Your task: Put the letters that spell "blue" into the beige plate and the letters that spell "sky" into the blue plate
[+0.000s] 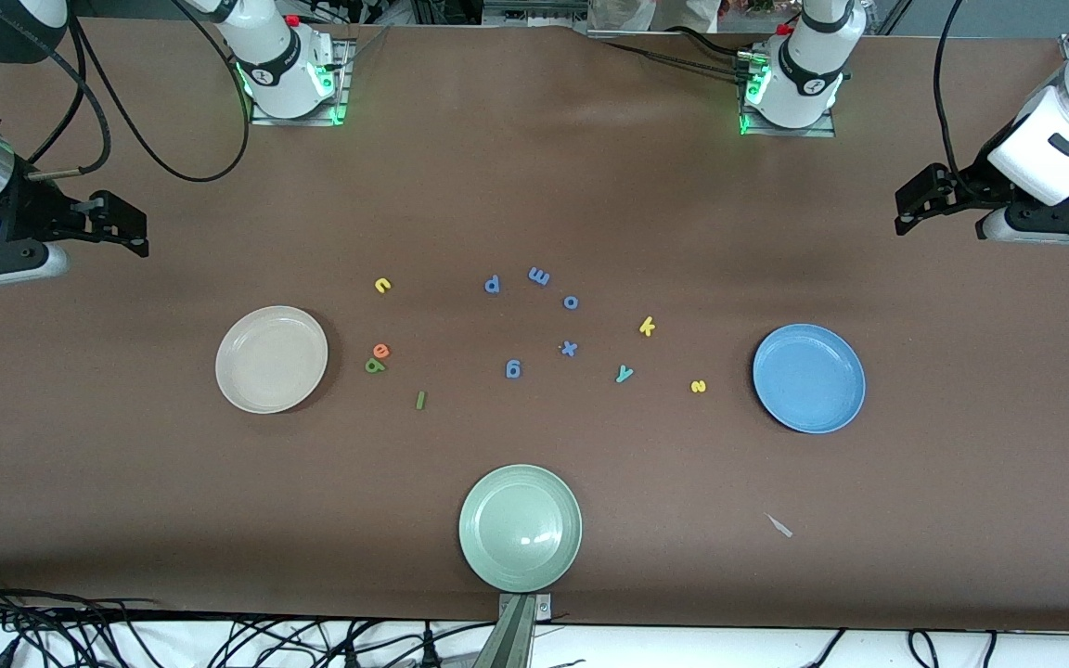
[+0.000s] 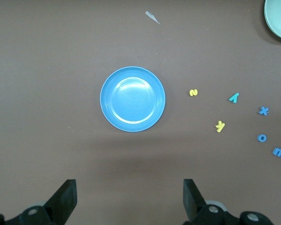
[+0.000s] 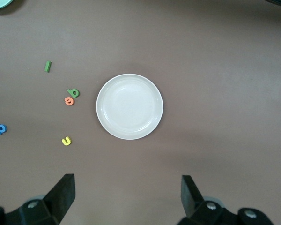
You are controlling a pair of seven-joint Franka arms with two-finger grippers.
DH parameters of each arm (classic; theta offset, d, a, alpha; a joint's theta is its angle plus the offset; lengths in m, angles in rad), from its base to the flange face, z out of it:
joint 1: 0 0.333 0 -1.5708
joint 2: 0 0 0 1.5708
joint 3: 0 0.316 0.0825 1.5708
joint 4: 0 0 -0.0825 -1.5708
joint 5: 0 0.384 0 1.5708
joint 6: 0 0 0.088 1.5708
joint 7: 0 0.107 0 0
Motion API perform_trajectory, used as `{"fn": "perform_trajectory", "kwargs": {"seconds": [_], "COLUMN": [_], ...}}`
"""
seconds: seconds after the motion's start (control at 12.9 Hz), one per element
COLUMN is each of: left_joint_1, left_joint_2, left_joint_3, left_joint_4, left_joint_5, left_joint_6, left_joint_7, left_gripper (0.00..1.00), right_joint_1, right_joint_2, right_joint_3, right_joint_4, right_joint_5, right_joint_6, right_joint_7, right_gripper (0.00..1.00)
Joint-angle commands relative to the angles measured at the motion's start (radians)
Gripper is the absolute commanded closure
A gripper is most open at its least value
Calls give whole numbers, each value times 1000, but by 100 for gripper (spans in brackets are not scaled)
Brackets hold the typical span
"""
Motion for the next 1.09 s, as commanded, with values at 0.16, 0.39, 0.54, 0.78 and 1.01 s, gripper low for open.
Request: {"fn": "perform_trajectory", "kwargs": {"seconds": [0.16, 0.39, 0.54, 0.78, 1.01], "left_joint_1": [5, 5, 5, 7, 7], "left_joint_2": [13, 14, 14, 14, 14], "left_joint_3": [0, 0, 0, 0, 0], "left_joint_4": [31, 31, 31, 31, 31], "left_joint_5": [-21, -21, -21, -21, -21], "left_joint_6": [-25, -25, -25, -25, -25], "left_joint_7": [24, 24, 26, 26, 24], "left_gripper": [0, 0, 0, 0, 0], "right_joint_1": [-4, -4, -4, -4, -4], "right_joint_2": [2, 2, 2, 1, 1], "right_joint_3": [1, 1, 1, 1, 1], "right_joint_4": [9, 9, 9, 9, 9], "right_joint_5": [10, 24, 25, 40, 47], "right_joint_6": [-1, -6, -8, -11, -11], "right_joint_7": [12, 14, 14, 49, 78], "right_gripper": [0, 0, 0, 0, 0]}}
